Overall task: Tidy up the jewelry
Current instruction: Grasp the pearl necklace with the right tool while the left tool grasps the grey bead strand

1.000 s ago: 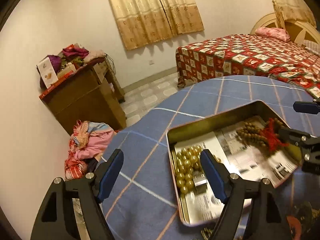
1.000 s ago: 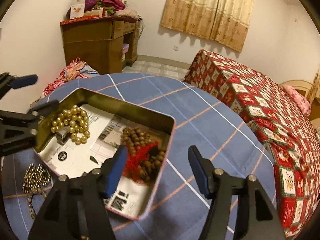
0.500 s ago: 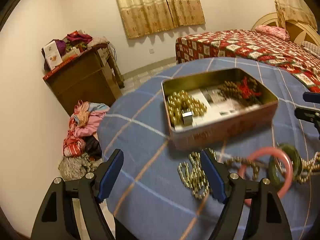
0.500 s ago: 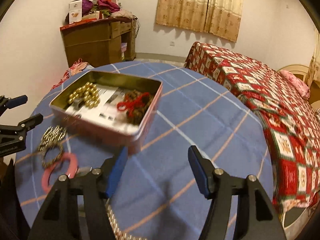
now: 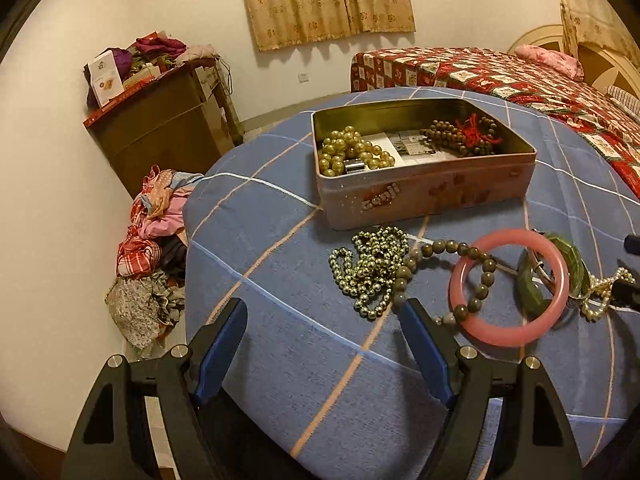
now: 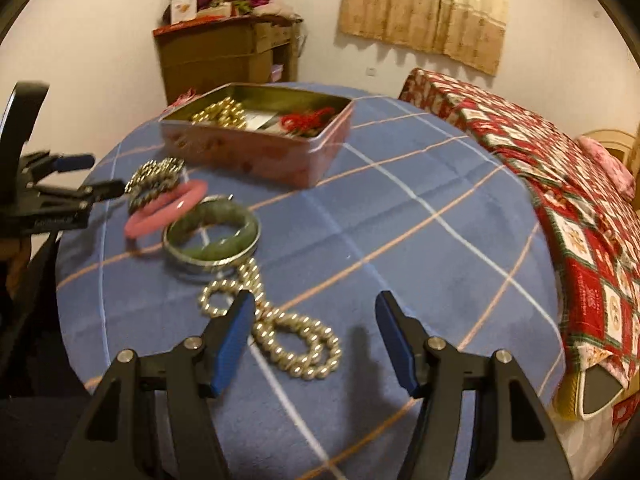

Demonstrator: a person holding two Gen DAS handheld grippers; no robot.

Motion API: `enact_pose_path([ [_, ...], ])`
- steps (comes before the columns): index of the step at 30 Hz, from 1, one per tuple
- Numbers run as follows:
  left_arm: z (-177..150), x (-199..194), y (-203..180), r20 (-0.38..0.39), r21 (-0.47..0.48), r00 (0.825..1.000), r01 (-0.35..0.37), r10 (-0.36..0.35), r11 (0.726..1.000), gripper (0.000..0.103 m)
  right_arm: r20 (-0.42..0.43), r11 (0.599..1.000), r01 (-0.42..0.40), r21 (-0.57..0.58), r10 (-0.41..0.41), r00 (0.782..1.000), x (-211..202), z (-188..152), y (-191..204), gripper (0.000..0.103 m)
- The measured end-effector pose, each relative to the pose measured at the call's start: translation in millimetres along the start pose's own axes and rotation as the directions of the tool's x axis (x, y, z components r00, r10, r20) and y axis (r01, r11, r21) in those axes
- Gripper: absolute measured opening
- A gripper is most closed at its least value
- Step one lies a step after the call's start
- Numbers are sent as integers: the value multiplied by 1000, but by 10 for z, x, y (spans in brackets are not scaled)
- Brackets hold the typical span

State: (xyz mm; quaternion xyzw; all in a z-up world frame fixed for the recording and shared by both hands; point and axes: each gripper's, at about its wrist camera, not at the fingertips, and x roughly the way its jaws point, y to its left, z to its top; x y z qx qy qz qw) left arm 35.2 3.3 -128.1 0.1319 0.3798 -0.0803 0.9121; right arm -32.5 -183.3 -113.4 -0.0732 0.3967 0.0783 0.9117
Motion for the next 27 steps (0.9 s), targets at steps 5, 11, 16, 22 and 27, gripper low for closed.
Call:
enact_pose_path([
  [5, -21, 70, 82, -10, -26, 1000, -10, 9, 1000, 79, -20, 1000, -8, 4, 8, 1000, 126, -53, -54, 59],
  [11, -36, 102, 182, -15, -64, 1000, 7, -8, 998, 79, -3, 998, 32, 63, -32, 999, 165, -15, -223, 35],
  [16, -7, 68, 198, 2, -71, 1000, 31, -31, 997, 79, 19, 998, 32, 62, -33, 999, 159, -38, -195, 29],
  [22, 143, 181, 124, 10, -41, 1000, 23, -22, 999, 79, 32, 997, 34, 72, -36, 999, 175, -33, -204, 28],
  [27, 242, 250, 51, 19, -12, 999, 32, -31, 999, 79, 36, 997, 31, 71, -34, 999, 173, -39, -217, 28],
])
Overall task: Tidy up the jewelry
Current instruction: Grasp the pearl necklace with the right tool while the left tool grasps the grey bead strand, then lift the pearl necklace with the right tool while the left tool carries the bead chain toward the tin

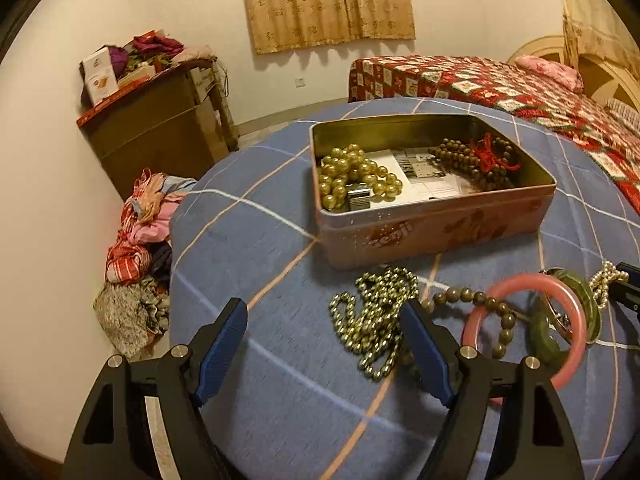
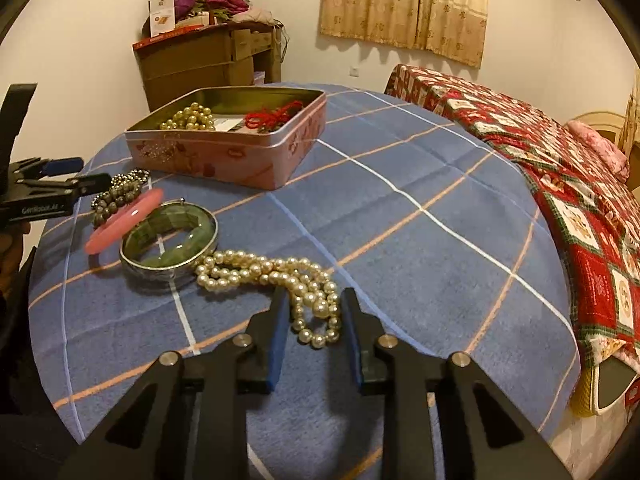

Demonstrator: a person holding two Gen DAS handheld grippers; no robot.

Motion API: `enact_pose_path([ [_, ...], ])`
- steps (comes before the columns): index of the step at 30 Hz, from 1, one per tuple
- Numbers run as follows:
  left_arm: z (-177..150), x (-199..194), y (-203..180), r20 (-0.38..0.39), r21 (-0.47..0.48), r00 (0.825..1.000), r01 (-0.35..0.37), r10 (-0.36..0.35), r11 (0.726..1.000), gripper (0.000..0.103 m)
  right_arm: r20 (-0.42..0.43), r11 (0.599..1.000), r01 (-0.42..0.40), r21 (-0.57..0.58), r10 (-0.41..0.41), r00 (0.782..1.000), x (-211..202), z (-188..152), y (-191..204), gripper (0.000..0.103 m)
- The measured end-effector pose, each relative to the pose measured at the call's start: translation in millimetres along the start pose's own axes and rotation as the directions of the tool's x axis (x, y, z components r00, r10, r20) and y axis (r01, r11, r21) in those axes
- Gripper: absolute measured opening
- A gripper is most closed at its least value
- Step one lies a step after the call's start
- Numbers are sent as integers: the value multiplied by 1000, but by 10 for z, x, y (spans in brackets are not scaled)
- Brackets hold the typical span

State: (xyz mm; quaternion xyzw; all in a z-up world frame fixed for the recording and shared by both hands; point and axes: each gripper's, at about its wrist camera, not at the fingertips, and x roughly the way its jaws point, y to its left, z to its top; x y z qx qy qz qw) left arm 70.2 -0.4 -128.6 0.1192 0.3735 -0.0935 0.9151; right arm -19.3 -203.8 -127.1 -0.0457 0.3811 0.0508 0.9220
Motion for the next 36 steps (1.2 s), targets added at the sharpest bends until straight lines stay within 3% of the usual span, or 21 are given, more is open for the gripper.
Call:
enact_pose_path([
  [1, 4, 28, -14, -5, 5, 1000, -1, 1, 1000, 78, 0, 1000, 1, -1, -1, 1000, 5, 4, 2, 28],
  [4, 2, 84, -49, -18, 2, 998, 52, -52, 999, 59, 2, 1000, 4, -1, -4, 1000, 9, 5, 4, 28],
  [5, 8, 79, -66, -17, 3, 997, 75, -75, 997, 47, 2, 1000, 4, 0, -4, 1000, 9, 5, 4, 28],
  [6, 18, 75, -83, -20, 8, 996, 91, -91, 996, 30, 2, 1000, 3, 0, -3, 1000, 9, 4, 4, 28],
  [8, 27, 72, -114, -34, 11, 992, 125, -125, 992, 11, 3, 1000, 4, -5, -4, 1000, 7, 7, 15, 27],
  [14, 10, -81, -37, -16, -6, 989, 148, -148, 989, 9, 15, 1000, -9, -5, 9, 1000, -31, 11, 16, 24],
  [15, 11, -115, -21, -7, -7, 989, 147, -147, 989, 9, 21, 1000, -9, -3, 9, 1000, -45, 15, 17, 18],
  [18, 48, -253, 40, 26, -2, 989, 144, -143, 990, 9, 42, 1000, -2, -3, 2, 999, -104, 48, 19, 10],
  [31, 230, -552, 116, 100, 1, 984, 151, -150, 989, 9, 65, 1000, -12, 7, 12, 998, -213, 119, -16, 9],
  [36, 315, -660, 145, 135, 16, 986, 102, -103, 995, 9, 95, 1000, 10, -2, -10, 995, -332, 193, 1, 8],
])
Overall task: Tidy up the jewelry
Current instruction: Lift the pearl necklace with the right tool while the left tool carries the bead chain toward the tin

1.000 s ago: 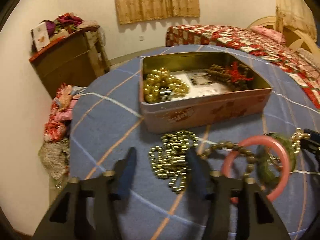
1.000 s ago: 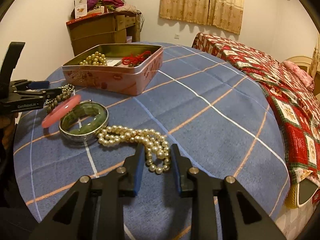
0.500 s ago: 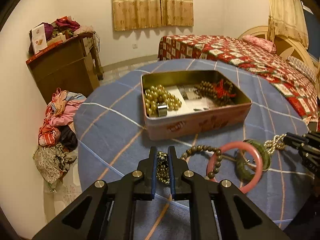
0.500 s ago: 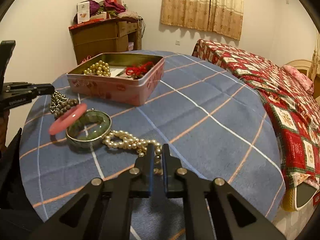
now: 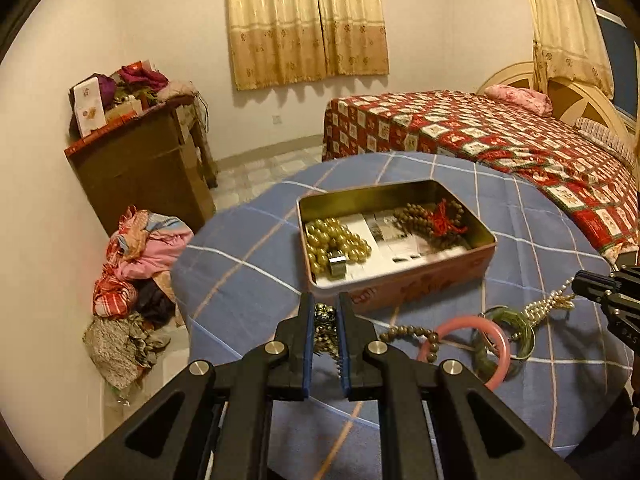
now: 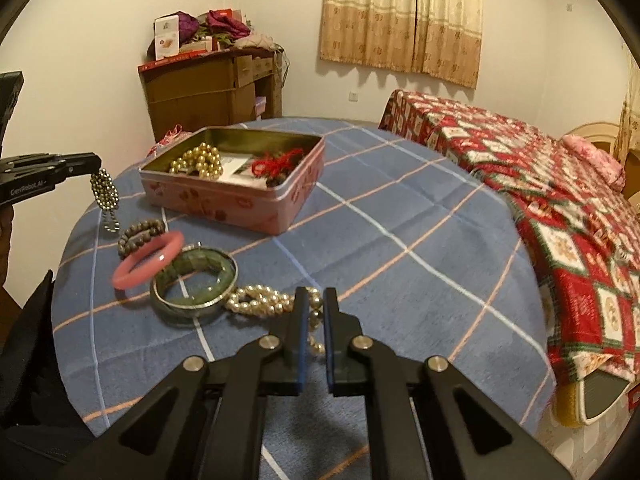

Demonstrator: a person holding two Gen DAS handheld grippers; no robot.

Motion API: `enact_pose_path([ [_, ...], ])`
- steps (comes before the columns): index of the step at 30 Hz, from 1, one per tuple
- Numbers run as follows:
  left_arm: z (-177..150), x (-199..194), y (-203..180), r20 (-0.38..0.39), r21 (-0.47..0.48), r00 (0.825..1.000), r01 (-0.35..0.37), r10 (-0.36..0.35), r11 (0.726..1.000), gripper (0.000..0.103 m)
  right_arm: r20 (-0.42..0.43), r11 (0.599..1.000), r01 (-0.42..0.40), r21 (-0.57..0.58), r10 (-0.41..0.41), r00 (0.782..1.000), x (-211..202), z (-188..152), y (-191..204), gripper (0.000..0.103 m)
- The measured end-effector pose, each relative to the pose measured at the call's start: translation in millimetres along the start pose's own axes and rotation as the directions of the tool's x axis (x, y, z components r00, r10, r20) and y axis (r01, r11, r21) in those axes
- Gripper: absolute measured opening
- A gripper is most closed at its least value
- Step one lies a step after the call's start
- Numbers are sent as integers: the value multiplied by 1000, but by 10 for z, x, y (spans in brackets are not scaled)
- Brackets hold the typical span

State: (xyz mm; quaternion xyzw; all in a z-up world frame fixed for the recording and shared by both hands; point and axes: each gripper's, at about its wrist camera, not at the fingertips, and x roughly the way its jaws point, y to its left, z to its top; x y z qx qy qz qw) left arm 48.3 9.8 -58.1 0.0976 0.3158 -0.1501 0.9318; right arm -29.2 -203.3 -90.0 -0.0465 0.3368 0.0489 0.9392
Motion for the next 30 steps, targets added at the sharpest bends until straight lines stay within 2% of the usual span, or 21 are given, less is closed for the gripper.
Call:
enact_pose_path([
  [11, 213, -138, -41, 49, 22, 998, 25, -26, 999, 9, 89, 999, 32, -23, -30, 996, -242, 256, 20, 8],
  [30, 591, -126, -136, 98, 77, 995, 1, -8, 997, 9, 186, 997, 49, -61, -37, 982, -296, 763, 104, 8],
])
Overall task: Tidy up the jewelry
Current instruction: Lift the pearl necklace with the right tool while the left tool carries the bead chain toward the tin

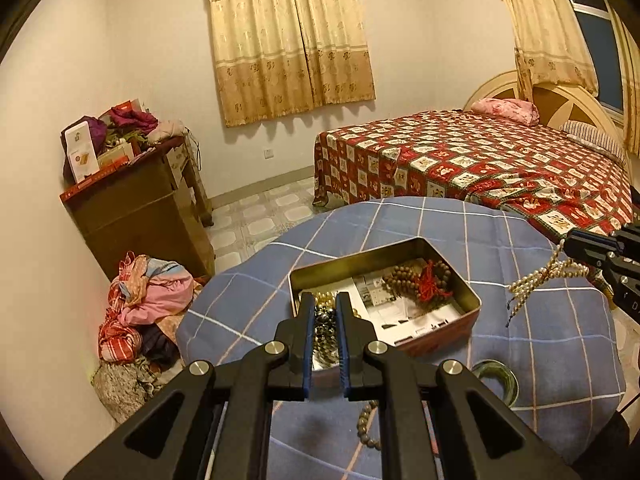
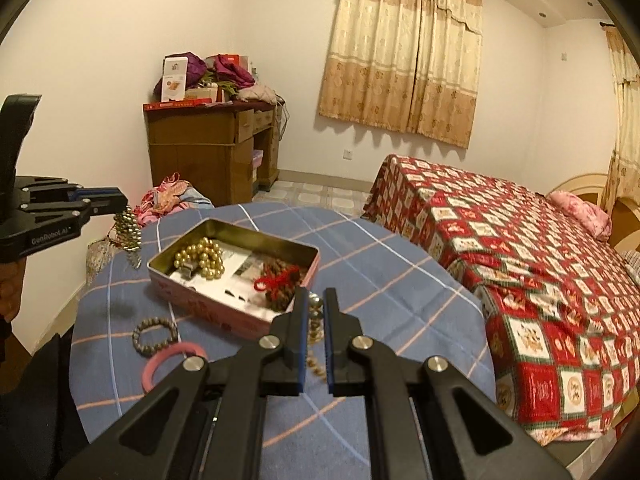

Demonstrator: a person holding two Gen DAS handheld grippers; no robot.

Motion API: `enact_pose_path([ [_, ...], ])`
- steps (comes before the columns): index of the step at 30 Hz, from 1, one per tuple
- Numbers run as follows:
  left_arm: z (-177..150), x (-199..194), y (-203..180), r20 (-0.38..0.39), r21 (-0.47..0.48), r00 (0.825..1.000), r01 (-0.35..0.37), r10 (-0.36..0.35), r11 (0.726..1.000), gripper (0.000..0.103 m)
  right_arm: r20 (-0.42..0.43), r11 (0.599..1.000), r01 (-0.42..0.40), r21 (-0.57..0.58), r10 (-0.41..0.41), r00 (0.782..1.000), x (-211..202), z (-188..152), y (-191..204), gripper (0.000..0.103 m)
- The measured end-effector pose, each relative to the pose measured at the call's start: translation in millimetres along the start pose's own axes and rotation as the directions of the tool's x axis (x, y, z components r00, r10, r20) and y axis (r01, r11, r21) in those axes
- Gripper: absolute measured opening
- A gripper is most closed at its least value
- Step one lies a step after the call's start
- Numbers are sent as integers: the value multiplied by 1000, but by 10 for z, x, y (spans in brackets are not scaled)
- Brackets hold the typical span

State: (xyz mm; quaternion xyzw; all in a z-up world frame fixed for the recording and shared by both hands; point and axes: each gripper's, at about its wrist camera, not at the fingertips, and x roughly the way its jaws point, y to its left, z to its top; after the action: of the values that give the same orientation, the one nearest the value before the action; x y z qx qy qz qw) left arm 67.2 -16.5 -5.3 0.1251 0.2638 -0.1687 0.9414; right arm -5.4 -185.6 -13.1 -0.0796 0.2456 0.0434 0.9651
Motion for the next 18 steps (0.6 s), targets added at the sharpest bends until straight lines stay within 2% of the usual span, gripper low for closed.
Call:
enact_pose_path([
  [18, 228, 336, 66, -4, 16, 999, -39, 39, 999, 9, 33, 999, -4, -44, 5, 999, 300, 436, 159, 8],
])
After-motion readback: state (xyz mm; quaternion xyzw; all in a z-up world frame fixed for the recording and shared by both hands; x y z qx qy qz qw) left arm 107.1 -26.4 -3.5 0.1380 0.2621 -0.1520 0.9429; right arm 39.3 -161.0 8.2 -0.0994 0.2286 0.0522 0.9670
